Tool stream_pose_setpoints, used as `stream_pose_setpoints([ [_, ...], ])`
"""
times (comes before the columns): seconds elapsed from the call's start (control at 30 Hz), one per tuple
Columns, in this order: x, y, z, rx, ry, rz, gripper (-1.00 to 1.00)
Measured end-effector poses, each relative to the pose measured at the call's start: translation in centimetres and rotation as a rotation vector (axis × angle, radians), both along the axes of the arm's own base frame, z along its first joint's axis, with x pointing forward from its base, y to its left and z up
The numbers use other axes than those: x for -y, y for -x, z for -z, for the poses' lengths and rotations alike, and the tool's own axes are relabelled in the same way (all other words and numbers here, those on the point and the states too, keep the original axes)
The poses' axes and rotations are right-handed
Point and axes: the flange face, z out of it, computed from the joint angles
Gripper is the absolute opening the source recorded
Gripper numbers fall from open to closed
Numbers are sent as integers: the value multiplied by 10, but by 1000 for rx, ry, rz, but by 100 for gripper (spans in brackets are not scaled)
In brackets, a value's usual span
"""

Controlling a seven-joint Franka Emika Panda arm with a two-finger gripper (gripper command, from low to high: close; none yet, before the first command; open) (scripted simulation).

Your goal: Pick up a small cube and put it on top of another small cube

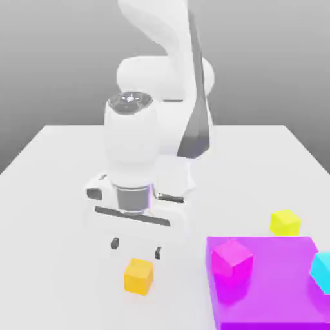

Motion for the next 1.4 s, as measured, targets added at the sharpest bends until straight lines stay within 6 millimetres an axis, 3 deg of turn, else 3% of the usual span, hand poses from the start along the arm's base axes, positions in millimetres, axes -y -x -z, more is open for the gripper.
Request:
stream_pose_setpoints([
  [0.1,0,1,31,-3,0,1,0],
  [0.13,0,2,40,-3,0,1,-100],
  [0.37,0,2,42,-3,0,1,-100],
  [0.6,-6,-2,-17,-9,2,-19,-100],
  [0.7,-52,-30,-42,-16,-12,-162,-100],
  [0.87,-166,-66,-85,-17,-35,-573,-100],
  [0.97,-241,-70,-110,-15,-38,-858,-100],
  [1.1,-336,-56,-141,-9,-30,-1238,-100],
  [1.17,-350,-55,-131,-5,-8,-1335,-100],
  [1.23,-353,-56,-101,-5,-1,-1357,-100],
  [1.27,-353,-56,-86,-5,0,-1361,100],
  [1.4,-353,-56,-86,-5,0,-1361,100],
])
